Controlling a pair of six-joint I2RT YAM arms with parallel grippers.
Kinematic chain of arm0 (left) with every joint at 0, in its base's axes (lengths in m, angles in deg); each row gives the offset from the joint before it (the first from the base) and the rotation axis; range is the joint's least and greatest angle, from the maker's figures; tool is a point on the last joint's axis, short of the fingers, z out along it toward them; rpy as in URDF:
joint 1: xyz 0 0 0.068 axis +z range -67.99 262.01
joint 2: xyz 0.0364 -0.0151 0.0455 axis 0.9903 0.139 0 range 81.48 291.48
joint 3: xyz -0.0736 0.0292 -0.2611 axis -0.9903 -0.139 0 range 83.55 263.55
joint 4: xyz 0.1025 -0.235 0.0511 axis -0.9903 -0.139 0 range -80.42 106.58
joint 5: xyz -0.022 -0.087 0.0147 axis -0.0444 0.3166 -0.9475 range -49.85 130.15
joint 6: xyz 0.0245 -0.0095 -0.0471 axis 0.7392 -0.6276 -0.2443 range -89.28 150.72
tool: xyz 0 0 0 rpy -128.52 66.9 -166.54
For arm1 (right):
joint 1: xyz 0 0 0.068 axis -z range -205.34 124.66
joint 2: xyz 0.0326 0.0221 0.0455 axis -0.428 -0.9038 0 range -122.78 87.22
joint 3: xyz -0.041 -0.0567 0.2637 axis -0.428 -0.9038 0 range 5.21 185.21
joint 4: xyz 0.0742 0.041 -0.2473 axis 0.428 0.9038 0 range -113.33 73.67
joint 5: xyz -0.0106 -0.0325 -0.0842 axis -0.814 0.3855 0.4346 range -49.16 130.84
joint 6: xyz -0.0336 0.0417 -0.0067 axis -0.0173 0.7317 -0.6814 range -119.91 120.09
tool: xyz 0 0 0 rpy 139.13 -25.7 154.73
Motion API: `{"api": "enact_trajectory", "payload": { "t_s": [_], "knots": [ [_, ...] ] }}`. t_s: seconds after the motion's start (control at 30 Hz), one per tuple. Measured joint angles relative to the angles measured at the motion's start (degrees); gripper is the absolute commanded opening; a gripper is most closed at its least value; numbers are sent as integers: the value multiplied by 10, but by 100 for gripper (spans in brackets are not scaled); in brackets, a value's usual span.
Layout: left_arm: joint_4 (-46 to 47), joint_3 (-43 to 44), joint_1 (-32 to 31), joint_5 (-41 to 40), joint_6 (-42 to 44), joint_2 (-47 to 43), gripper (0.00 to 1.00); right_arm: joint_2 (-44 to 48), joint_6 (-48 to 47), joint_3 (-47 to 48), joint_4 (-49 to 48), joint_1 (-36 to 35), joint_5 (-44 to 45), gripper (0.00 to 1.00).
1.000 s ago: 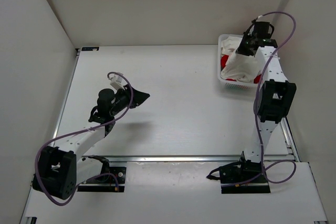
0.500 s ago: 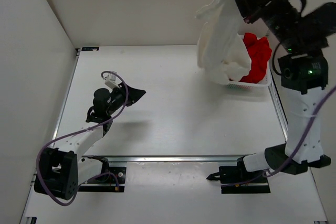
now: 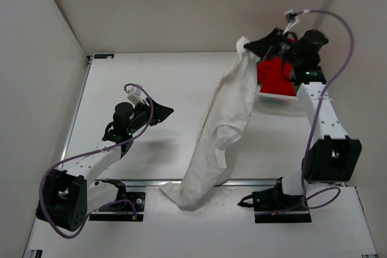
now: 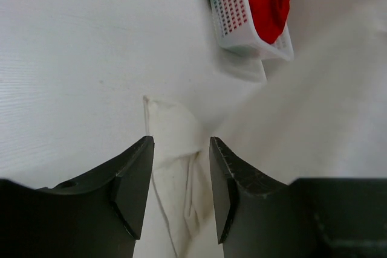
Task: Fold and stack the t-shirts
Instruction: Move the tshirt to the center of the board
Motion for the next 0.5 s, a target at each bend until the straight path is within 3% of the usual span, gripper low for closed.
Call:
{"api": "enact_trajectory", "payload": {
  "t_s": [0.13,0.3,0.37,0.47,0.5],
  "knots": [
    [-86,59,-78,-46,60,-3,55,-91,-27,-129,55,26,19,0],
    [-184,148,-150,-74,136,16,59,-158,-61,-122,122,48,47,2],
    [-234,186,-177,-90,167,38,61,-179,-74,-74,158,54,67,31],
    [-289,225,-201,-103,199,68,63,-198,-110,23,219,52,124,56],
    [-308,236,-205,-105,208,79,64,-197,-125,43,236,49,146,58]
  ]
}}
